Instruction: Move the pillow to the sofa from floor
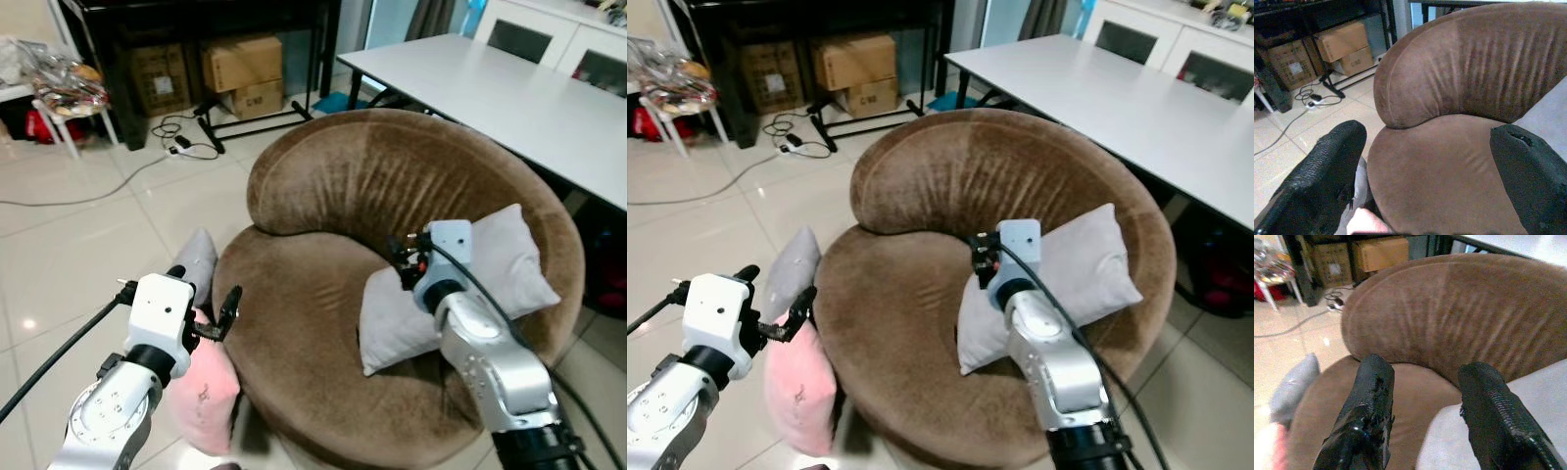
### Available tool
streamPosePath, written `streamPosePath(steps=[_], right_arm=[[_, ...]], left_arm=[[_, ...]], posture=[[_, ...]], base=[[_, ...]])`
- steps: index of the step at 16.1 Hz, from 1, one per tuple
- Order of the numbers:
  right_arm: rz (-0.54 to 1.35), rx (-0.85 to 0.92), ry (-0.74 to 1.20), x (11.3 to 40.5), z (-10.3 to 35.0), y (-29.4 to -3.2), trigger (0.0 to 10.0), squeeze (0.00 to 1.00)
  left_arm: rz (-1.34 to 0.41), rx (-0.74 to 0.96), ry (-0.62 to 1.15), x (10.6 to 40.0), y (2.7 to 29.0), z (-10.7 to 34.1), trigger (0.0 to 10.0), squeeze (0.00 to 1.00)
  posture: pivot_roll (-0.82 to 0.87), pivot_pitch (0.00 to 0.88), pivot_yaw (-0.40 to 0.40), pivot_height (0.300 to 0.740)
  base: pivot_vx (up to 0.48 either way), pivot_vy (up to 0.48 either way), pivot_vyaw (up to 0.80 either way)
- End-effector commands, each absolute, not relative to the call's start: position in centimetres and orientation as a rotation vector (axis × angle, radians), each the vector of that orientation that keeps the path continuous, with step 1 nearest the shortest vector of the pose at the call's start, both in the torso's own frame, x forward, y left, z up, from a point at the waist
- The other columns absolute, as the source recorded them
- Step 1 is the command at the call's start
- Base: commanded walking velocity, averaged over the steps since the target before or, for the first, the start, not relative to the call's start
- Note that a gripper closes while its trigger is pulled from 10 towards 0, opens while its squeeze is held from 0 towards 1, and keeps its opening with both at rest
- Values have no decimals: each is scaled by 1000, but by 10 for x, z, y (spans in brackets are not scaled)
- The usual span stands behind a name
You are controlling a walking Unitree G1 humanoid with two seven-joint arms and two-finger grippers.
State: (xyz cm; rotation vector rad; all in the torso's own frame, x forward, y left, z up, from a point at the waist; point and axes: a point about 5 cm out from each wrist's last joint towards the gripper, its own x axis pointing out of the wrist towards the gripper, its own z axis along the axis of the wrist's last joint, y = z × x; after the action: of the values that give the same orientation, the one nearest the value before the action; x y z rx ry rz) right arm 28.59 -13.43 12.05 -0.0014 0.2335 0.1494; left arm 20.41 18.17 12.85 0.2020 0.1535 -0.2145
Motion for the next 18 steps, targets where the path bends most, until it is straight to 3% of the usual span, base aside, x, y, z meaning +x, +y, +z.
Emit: streamPosePath(steps=[1, 7, 10, 14, 18], right_arm=[[159, -34, 242, 286, 124, -132, 10000, 0], [117, -98, 282, 289, 119, -134, 10000, 0], [110, -109, 291, 286, 119, -138, 10000, 0], [120, -119, 300, 285, 120, -140, 10000, 0], [112, -115, 319, 288, 119, -140, 10000, 0]], left_arm=[[-188, 204, 123, 204, 181, 133, 10000, 0], [-48, 235, 112, 207, 196, 133, 10000, 0], [-75, 196, 113, 211, 191, 132, 10000, 0], [-59, 178, 114, 209, 186, 131, 10000, 0], [-14, 170, 126, 205, 193, 130, 10000, 0]], posture=[[9, 0, -73, 740], [53, 0, -93, 740], [5, 0, -60, 740], [11, 0, -73, 740], [36, 0, -93, 740]], base=[[0, 0, 0], [0, 0, 0], [0, 0, 0], [-303, 0, 0], [0, 0, 0]])
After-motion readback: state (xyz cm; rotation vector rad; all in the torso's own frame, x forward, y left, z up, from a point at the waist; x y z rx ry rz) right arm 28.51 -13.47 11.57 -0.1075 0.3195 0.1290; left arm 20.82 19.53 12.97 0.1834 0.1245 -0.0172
